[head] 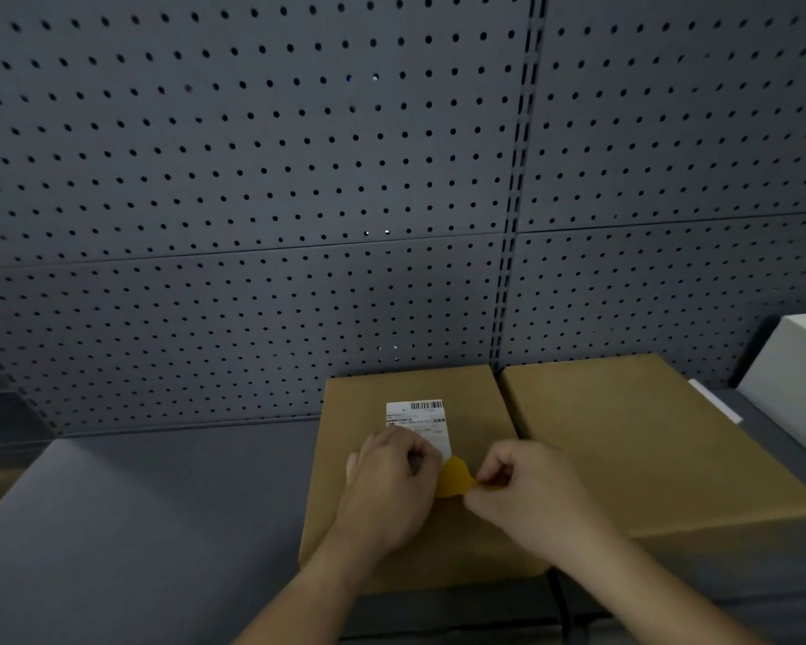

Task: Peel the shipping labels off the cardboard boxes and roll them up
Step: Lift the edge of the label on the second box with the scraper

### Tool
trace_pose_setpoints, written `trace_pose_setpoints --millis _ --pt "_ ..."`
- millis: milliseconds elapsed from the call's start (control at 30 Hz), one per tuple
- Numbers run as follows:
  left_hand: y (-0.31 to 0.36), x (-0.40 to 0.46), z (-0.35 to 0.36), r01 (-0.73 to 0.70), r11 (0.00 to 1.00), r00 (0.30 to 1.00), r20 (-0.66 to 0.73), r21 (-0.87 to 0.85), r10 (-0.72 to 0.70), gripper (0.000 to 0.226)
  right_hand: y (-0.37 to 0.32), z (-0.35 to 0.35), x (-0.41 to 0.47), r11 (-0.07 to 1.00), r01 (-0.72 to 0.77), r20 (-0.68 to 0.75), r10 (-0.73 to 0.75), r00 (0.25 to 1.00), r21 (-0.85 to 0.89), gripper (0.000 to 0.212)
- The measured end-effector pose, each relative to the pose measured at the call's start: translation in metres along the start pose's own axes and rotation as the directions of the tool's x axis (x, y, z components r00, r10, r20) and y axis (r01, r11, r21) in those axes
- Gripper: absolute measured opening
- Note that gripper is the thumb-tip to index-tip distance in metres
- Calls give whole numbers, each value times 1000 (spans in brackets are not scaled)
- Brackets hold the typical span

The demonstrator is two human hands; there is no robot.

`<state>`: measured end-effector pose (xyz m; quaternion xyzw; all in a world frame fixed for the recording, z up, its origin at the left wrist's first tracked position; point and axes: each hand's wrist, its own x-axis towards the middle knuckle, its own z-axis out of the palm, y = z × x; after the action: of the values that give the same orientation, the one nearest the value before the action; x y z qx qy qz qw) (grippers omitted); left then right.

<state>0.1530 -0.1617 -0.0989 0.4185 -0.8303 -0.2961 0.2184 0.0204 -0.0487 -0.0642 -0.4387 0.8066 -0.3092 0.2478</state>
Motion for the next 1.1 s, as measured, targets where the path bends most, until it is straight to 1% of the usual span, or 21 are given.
trace_pose_setpoints --millis 67,167,333,467,600,700,767,833,933,1000,1100 --pt "0 -1 0 12 1000 1000 -11 -10 -12 17 -1 2 0 1000 -1 11 1 1000 -3 10" --pt "2 -2 0 14 1000 1000 -15 -1 -14 17 3 -3 -4 999 -41 48 42 998 -22 9" --pt "0 0 0 28 1000 1000 4 -6 -28 20 -2 5 2 1000 -9 22 9 1000 -3 12" --pt "1 0 -1 36 999 999 4 -3 -36 20 6 0 -2 998 -54 34 54 998 10 10" --pt "1 1 1 47 999 999 -4 -17 -47 21 0 8 1 999 -3 28 2 1000 41 11" --pt "1 1 1 49 999 999 -17 -12 -49 22 9 -2 -5 998 -41 21 40 999 39 10" --pt "1 1 2 44 999 998 -35 -19 -45 23 20 -18 -10 996 -57 -57 61 997 68 11" --pt "1 1 2 46 998 998 -42 -39 -48 23 32 -36 -11 995 -55 -174 69 982 84 13" --pt "0 0 1 50 996 997 -48 -78 -54 19 49 -58 -6 997 -66 -308 78 948 49 14" --pt "0 -1 1 48 994 997 -51 -100 -53 16 59 -64 -2 997 -83 -346 78 935 0 15" --pt "0 -1 1 57 991 996 -58 -122 -65 14 71 -66 6 992 -102 -350 68 934 -80 13"
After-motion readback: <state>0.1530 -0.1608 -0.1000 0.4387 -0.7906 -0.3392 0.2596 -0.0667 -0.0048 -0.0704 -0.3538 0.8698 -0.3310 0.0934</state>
